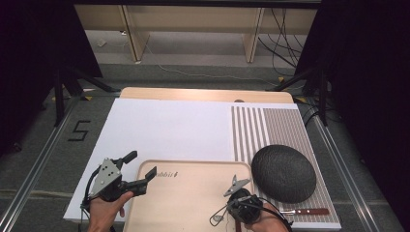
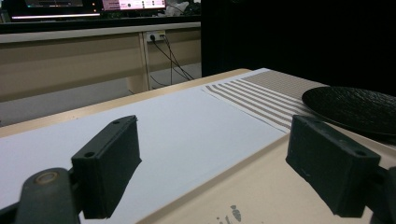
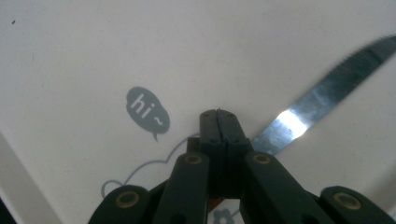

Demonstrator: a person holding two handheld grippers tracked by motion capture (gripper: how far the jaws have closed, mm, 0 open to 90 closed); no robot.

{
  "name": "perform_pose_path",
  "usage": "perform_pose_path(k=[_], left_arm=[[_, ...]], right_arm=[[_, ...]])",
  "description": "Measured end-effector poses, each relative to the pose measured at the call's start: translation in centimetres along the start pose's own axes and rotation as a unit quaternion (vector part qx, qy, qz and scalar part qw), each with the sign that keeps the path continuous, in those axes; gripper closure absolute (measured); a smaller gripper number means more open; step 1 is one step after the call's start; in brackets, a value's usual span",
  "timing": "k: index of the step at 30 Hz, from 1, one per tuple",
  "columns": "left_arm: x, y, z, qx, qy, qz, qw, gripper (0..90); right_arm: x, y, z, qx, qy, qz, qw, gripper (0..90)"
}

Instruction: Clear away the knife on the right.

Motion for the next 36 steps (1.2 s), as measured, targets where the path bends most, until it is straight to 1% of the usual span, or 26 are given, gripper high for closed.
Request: perform_pose_path(k=[2,4,6,7,8,9,10,11,13,14,16,17,21,22,26,30,36], left_arm=[[-0.1,0.0,-0.1,0.002,-0.007,0.003,1.0000,16.4],[-0.1,0.0,0.0,0.002,-0.006,0.002,1.0000,16.4],[0.0,0.0,0.0,0.001,0.000,-0.002,1.0000,16.4],[0.0,0.0,0.0,0.001,0.000,-0.002,1.0000,16.4],[-0.1,0.0,0.0,0.002,-0.006,0.002,1.0000,16.4],[0.0,0.0,0.0,0.001,-0.004,0.001,1.0000,16.4],[0.0,0.0,0.0,0.000,0.001,-0.002,1.0000,16.4],[0.0,0.0,0.0,0.000,0.001,-0.001,1.0000,16.4],[0.0,0.0,0.0,0.000,0.001,-0.002,1.0000,16.5],[0.0,0.0,0.0,0.000,0.000,-0.001,1.0000,16.5],[0.0,0.0,0.0,0.000,0.000,-0.001,1.0000,16.4],[0.0,0.0,0.0,0.000,0.001,-0.001,1.0000,16.4],[0.0,0.0,0.0,0.000,0.000,-0.001,1.0000,16.5],[-0.1,0.0,0.0,0.002,-0.006,0.002,1.0000,16.5],[0.0,0.0,0.0,-0.001,0.001,-0.001,1.0000,16.5],[0.0,0.0,0.1,-0.001,0.002,-0.001,1.0000,16.5],[0.0,0.0,0.0,-0.002,0.001,-0.001,1.0000,16.5]], right_arm=[[0.2,-0.2,0.4,-0.002,0.003,-0.003,1.0000,90.0],[0.4,-0.3,0.7,-0.005,0.005,-0.004,1.0000,90.0],[0.6,-0.6,1.0,-0.010,0.007,-0.008,0.9999,90.0],[0.7,-0.7,1.2,-0.010,0.009,-0.008,0.9999,90.0],[0.8,-0.8,1.3,-0.012,0.008,-0.009,0.9999,90.0],[0.9,-1.0,1.4,-0.014,0.010,-0.010,0.9998,90.0],[0.9,-1.1,1.5,-0.014,0.011,-0.014,0.9997,90.0],[1.0,-1.2,1.6,-0.017,0.011,-0.017,0.9996,90.0],[1.0,-1.4,1.7,-0.020,0.012,-0.017,0.9996,90.0],[1.0,-1.4,1.7,-0.016,0.011,-0.017,0.9997,90.0],[1.1,-1.5,1.9,-0.019,0.014,-0.019,0.9995,90.0],[1.2,-1.6,1.9,-0.016,0.014,-0.020,0.9996,90.0],[1.3,-1.9,2.0,-0.020,0.015,-0.017,0.9995,90.0],[1.3,-1.9,2.1,-0.021,0.016,-0.017,0.9995,90.0],[1.5,-2.2,2.2,-0.023,0.015,-0.017,0.9995,90.0],[1.7,-2.5,2.4,-0.025,0.014,-0.018,0.9994,90.0],[1.7,-2.5,2.4,-0.030,0.012,-0.022,0.9992,90.0]])
Point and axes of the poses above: each handheld gripper's, and its own axes: x roughly backward along the jaws, z roughly out of its underside, y roughly to its left, the point moved 5 cm from there along -x, roughly forward along the jaws, and after that the axes turned 4 degrees about -z, right-handed, at the moved point
